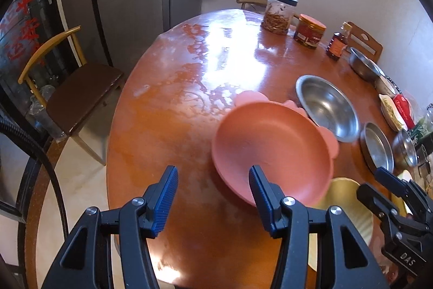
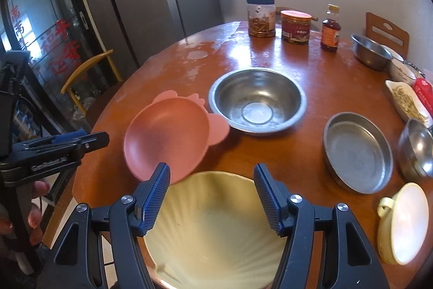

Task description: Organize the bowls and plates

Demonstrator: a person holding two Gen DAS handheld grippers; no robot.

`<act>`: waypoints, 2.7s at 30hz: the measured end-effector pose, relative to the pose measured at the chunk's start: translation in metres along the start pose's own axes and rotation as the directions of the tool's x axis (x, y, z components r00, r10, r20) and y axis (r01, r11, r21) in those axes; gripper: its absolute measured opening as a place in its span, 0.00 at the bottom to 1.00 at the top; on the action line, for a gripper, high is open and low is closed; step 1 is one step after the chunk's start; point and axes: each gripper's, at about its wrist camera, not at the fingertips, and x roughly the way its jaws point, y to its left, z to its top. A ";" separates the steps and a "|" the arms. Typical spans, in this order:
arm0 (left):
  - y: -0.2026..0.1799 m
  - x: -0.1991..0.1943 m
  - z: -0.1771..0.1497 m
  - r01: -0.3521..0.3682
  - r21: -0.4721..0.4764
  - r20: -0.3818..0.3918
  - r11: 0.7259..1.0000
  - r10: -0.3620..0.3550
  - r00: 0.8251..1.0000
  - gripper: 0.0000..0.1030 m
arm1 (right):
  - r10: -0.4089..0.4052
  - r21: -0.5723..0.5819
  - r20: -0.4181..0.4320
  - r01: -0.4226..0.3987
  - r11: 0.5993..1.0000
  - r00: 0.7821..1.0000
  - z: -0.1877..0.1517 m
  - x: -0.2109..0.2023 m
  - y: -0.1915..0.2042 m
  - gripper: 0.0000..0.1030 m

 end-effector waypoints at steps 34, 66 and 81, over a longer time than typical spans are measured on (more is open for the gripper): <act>-0.006 0.090 0.035 0.190 0.022 -0.096 0.982 -0.187 0.978 0.26 | -0.035 -0.012 -0.085 0.034 0.999 0.996 0.011 0.075 0.011 0.21; -0.060 0.002 0.005 0.230 0.080 0.002 0.970 -0.230 0.973 0.25 | 0.001 0.029 0.011 -0.001 1.000 1.000 -0.010 -0.011 -0.026 0.16; -0.096 -0.020 -0.045 0.235 0.129 -0.045 0.964 -0.231 0.972 0.25 | -0.007 0.013 -0.021 0.007 1.000 1.000 -0.053 -0.038 -0.058 0.16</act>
